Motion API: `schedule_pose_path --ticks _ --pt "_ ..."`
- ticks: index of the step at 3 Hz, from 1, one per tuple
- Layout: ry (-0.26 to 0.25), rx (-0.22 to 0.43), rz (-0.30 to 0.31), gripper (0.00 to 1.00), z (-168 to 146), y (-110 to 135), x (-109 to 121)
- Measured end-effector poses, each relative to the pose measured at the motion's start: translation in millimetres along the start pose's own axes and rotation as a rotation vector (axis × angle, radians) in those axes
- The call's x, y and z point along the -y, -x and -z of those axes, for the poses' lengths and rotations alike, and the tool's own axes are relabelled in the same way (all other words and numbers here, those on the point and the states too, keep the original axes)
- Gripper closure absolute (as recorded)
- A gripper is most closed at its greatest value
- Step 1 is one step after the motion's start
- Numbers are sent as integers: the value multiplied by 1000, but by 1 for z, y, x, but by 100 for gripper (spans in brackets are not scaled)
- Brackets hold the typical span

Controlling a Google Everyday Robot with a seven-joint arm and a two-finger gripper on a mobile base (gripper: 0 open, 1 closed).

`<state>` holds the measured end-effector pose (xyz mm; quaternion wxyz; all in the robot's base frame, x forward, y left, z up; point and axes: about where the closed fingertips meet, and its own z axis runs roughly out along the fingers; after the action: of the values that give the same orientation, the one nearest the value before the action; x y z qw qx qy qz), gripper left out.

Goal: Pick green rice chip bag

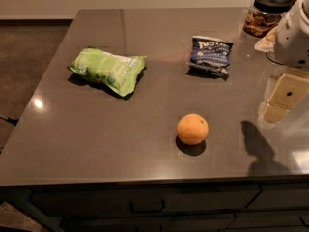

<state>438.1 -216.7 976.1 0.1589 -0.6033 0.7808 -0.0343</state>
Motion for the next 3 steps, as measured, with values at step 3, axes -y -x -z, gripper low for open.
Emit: schedule_pose_path --ticks 3 --pt "29 76 3 0 -15 41 30"
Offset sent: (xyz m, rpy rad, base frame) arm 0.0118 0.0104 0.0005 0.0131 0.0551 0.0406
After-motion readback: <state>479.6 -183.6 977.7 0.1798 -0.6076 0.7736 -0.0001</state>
